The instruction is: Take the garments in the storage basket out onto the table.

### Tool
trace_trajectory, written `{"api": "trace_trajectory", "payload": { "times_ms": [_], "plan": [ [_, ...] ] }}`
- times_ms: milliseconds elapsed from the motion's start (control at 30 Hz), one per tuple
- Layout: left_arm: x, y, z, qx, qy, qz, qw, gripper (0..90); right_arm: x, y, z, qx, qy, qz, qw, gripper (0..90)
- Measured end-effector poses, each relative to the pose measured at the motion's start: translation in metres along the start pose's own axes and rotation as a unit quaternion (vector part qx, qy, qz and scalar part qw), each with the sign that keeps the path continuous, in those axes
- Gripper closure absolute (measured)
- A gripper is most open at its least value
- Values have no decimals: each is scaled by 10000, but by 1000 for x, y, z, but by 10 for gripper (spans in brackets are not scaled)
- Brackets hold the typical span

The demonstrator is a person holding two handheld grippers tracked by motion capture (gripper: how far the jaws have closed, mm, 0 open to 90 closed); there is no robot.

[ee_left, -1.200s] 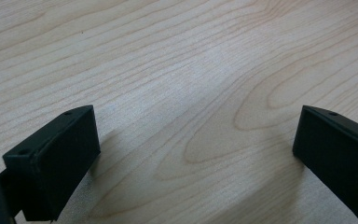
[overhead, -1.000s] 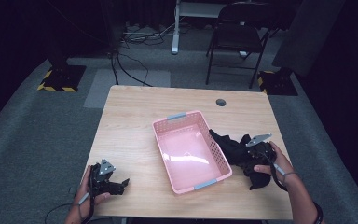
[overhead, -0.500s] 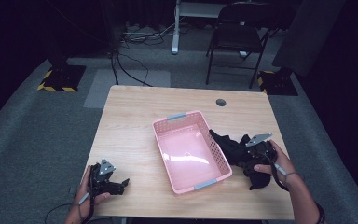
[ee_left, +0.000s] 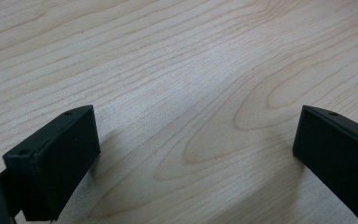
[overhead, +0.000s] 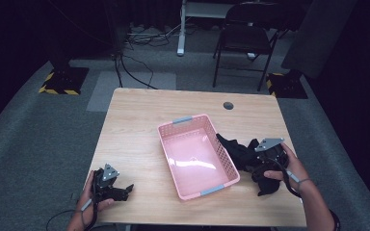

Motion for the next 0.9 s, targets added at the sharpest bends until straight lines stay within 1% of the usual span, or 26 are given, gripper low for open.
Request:
{"api": "trace_trajectory", "payload": {
  "times_ms": [267,400,633,733,900],
  "plan": [
    [0,0,0,1,0,0,10000,0,7,-2,-2,89,65,-91,9999,47],
    [0,0,0,0,0,0,10000,0,11,-5,-4,194,121,-136,9996,46],
    [0,0,0,1,1,0,10000,0,14,-5,-10,252,80,-249,9993,46],
    [0,0,0,0,-1,0,10000,0,16,-7,-11,260,136,-237,9993,46],
    [0,0,0,0,0,0,10000,0,18,-11,-15,385,159,-254,9988,46]
  ]
}}
Point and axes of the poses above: each handheld gripper's, and its own axes: x roughly backward along the jaws, z roughly out of its top, y roughly to its right, the point moved 8 cm from there along -x, roughly forward along the jaws, and after that the axes turned 8 degrees about -x, right-handed, at the moved point
